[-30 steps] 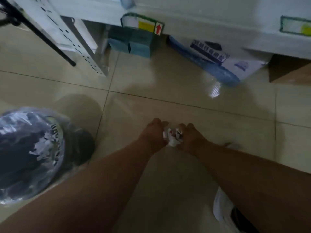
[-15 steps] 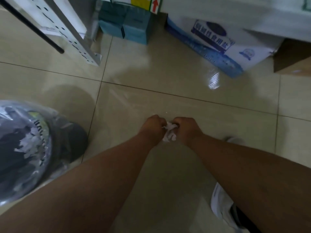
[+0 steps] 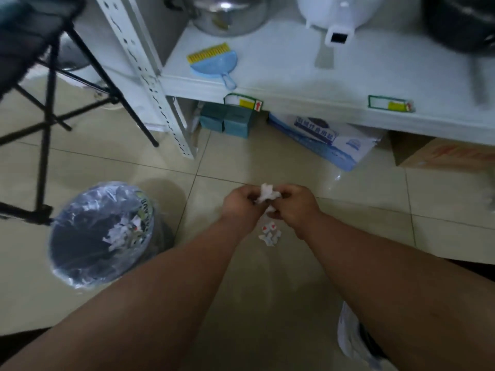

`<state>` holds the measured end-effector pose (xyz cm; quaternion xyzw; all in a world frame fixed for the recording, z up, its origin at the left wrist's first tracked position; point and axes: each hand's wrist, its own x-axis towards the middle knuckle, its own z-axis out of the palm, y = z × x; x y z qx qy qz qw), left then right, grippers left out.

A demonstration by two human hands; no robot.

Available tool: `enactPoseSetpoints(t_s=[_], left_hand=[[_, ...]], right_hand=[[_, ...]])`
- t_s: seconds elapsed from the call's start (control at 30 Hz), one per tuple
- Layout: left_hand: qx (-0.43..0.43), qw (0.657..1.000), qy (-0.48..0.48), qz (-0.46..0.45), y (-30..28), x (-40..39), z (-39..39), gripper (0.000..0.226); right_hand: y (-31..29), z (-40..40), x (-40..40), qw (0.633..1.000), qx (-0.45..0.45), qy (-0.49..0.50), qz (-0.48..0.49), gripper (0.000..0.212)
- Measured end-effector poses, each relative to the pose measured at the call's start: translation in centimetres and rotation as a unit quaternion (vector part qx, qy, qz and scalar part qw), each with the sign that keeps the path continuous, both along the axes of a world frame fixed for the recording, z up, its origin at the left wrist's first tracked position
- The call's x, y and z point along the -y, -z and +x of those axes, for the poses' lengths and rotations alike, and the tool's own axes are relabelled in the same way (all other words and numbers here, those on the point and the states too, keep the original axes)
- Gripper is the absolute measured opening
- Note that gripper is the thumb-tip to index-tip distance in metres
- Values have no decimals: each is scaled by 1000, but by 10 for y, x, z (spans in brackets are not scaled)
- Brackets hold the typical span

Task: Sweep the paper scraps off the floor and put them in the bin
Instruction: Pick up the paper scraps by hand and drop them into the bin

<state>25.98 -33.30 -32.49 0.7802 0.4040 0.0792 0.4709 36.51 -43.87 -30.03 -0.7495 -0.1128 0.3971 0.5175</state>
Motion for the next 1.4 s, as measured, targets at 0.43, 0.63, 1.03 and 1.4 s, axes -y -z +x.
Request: enactPoseSetpoints(t_s=[0.43, 0.63, 1.03, 1.4], left_hand=[[109, 987, -84, 78, -223, -73, -126, 15], [133, 975, -170, 48, -253, -110, -210, 20], [131, 942, -305, -46, -218, -142, -278, 27], [32, 931, -357, -71, -193, -162, -281, 15]], right_hand=[[-191, -108, -87, 978, -9, -61, 199, 22], [-220, -172, -143, 968, -28, -142, 207, 32], [-190, -239, -201, 965, 1, -206, 164, 31], [-153, -245, -222, 963, 52, -243, 106, 16]])
